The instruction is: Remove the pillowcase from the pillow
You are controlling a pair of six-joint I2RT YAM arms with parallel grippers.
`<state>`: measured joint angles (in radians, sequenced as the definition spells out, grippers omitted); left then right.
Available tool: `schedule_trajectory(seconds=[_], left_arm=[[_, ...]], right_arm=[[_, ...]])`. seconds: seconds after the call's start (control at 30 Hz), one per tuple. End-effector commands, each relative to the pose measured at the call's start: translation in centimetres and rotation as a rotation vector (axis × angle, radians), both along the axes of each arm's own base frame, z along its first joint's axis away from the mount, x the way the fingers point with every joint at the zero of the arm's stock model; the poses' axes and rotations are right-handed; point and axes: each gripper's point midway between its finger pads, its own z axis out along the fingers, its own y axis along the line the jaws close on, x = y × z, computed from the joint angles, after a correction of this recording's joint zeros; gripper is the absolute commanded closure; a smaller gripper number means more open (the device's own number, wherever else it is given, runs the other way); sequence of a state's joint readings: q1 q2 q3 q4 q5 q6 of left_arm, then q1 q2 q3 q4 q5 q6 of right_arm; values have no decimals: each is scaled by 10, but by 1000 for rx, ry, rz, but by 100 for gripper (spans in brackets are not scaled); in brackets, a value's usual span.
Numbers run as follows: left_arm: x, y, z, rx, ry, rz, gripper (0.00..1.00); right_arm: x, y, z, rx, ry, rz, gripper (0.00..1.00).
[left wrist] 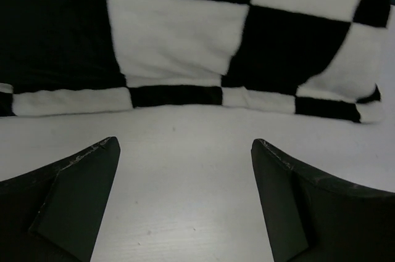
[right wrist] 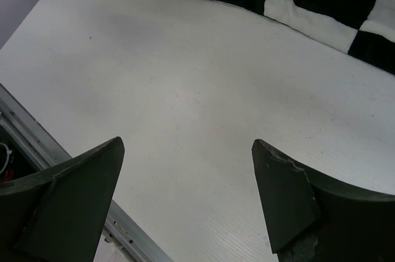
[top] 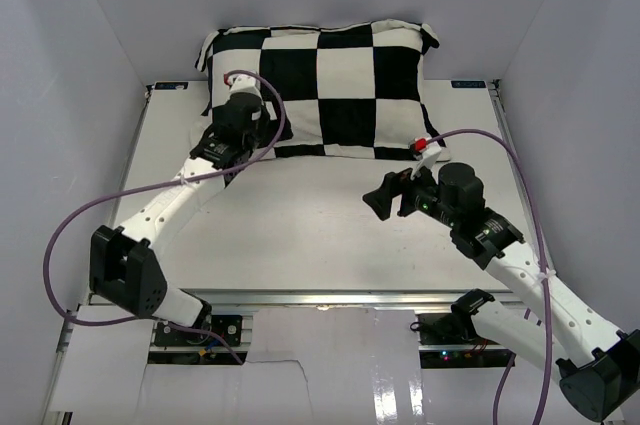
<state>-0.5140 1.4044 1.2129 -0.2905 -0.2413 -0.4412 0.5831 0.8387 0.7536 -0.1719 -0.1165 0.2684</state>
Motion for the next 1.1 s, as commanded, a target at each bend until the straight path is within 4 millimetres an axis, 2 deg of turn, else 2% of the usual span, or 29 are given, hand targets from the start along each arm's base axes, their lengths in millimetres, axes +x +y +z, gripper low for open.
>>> schedule_trajectory(seconds=[0.0,0.03,0.07,0.1,0.27,0.3,0.33,0.4,0.43,0.5,0.53,0.57,0.6,0.63,0.7,0.77,0.83,0.87,0.97,1.0,1.03,1.07], left_arm=[[38,40,30,13,-74,149,2],[51,55,31,21,-78,170,2],[64,58,19,33,-60,169,2],[78,72,27,22,-77,195,2],[131,110,8,104,-46,260,2],[142,127,-18,116,18,283,2],[151,128,-10,91,11,269,2],[159,134,-23,86,34,273,2],[163,140,-40,97,62,275,2],[167,149,-61,135,96,297,2],[169,153,-85,155,140,309,2],[169,153,-97,159,163,305,2],[168,151,-109,158,189,294,2],[167,149,-121,153,213,285,15],[155,146,-137,126,257,287,53],[136,141,-141,83,287,285,80],[118,134,-139,48,300,280,99],[96,129,-132,17,305,260,100],[64,103,-105,-50,239,188,100],[40,76,-87,-79,184,97,100],[27,63,-79,-98,167,68,100],[10,32,-71,-116,146,-5,100]], right_arm=[[-8,8,2,16,-54,84,10],[-10,8,3,16,-61,92,10],[-11,9,2,12,-67,102,10],[-11,10,2,13,-66,106,10],[-21,22,5,46,-51,195,10],[-21,23,5,46,-51,200,10],[-22,23,6,48,-53,203,10],[-22,21,6,45,-62,194,10],[-22,19,9,46,-72,188,10],[-24,18,12,53,-84,190,10],[-25,18,14,55,-89,192,10],[-27,18,15,58,-92,197,10],[-27,18,15,58,-92,197,10],[-28,17,17,61,-99,195,10],[-28,15,19,63,-107,186,10],[-27,14,19,64,-107,174,10],[-27,14,19,69,-96,170,10],[-28,14,19,77,-86,170,10],[-28,15,18,91,-69,163,10],[-27,15,17,90,-63,158,10],[-26,14,16,91,-58,149,10],[-25,14,14,93,-49,144,10]])
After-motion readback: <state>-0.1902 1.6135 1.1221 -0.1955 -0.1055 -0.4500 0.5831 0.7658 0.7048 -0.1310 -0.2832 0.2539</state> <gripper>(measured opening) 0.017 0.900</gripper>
